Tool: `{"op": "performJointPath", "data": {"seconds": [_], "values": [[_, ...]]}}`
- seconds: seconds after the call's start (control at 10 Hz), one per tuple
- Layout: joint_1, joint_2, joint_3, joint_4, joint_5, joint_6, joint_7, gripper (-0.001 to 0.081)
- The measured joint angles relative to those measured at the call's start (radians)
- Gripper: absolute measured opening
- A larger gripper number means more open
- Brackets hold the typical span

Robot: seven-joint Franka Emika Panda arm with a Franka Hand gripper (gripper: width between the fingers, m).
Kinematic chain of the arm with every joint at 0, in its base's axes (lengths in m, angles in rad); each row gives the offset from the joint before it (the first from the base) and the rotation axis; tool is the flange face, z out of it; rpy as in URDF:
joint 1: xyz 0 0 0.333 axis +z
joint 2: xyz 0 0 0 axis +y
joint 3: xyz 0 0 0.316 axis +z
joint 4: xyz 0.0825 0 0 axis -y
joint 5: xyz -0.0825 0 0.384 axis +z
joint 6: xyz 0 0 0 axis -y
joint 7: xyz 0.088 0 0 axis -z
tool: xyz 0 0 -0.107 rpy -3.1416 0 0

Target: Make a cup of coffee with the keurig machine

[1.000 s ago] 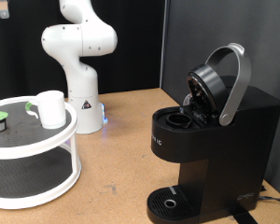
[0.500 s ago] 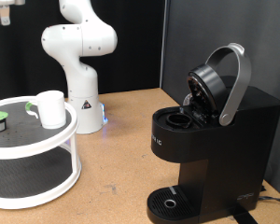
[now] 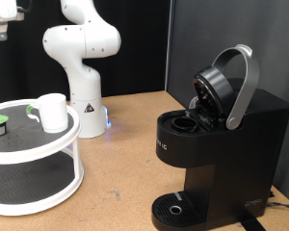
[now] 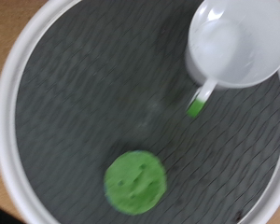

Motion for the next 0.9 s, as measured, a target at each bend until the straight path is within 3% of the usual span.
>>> {"op": "performJointPath", "data": {"seconds": [0.2, 0.6, 0.9], "values": [[0.018, -0.008, -0.061, -0.019, 0.032, 0.070, -0.117, 0.0803], [0.021, 0.008, -0.170, -0.123, -0.039, 0.264, -0.248, 0.0803], [0.023, 0.028, -0.179, -0.129, -0.043, 0.270, -0.282, 0.0803]]}}
